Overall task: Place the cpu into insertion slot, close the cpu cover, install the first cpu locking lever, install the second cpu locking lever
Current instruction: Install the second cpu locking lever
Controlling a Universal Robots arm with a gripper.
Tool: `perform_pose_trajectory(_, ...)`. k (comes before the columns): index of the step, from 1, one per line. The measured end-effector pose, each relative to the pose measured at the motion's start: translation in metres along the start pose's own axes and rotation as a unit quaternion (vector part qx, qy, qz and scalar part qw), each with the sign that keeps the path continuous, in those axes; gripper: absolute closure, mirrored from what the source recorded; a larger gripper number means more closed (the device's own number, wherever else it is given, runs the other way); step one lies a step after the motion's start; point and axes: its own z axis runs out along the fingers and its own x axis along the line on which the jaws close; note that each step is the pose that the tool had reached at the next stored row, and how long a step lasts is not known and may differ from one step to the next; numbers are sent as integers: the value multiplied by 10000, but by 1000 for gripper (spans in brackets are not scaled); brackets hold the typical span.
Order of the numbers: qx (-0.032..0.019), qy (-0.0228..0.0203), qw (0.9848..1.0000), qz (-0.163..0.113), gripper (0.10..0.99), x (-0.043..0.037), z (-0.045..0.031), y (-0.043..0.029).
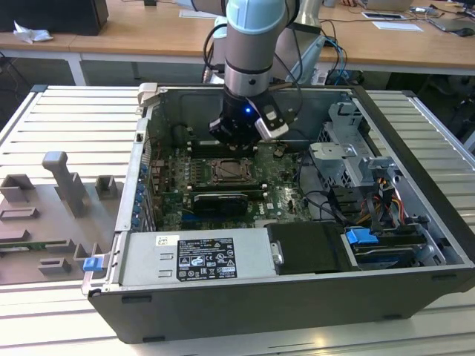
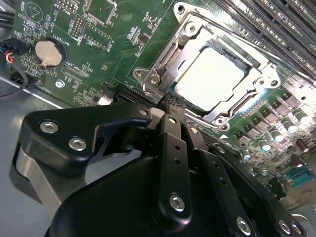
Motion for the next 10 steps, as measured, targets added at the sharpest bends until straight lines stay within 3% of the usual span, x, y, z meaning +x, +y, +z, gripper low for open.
perform_pose_trajectory(6, 1, 0, 10000, 0, 980, 1, -4, -18)
perform_pose_trajectory(10, 1, 0, 10000, 0, 980, 0, -96, -9)
